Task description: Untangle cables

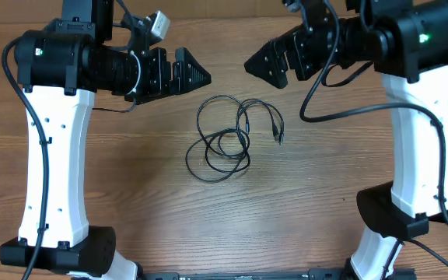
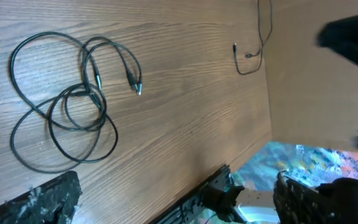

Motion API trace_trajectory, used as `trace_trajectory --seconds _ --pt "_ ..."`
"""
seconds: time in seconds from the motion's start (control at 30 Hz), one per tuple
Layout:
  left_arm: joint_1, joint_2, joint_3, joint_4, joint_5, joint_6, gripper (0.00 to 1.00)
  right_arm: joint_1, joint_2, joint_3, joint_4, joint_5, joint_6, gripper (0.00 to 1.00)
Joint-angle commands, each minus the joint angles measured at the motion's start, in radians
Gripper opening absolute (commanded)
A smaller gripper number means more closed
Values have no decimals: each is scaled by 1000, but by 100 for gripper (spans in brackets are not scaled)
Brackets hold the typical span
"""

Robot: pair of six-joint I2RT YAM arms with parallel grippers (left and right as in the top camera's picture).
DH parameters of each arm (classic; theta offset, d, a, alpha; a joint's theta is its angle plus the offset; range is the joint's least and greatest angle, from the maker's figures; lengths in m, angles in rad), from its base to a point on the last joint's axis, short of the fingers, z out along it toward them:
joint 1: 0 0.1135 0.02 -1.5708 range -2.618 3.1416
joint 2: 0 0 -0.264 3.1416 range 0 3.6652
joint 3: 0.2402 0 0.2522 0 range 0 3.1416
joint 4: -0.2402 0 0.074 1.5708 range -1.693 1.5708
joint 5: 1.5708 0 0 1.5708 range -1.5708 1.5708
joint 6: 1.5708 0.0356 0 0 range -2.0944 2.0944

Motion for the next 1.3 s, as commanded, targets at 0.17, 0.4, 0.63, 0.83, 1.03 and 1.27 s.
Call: trace_trajectory --seconds 0.17,0.4,0.63,0.83,1.03,1.27 --pt "0 -78 10 9 29 44 99 5 -8 -328 16 55 -56 100" --pt "0 -130 11 39 18 53 100 22 -8 -624 12 -20 -512 100" --pt "0 -137 11 33 18 53 100 42 -8 -895 96 -58 -655 100" --pt "0 -137 11 37 26 50 100 99 -8 -1041 230 -58 -658 100" --pt "0 -137 11 22 26 50 100 170 -8 -1144 439 -57 -650 95" --pt "0 -137 11 17 26 50 100 223 -8 -1226 594 -35 -649 80"
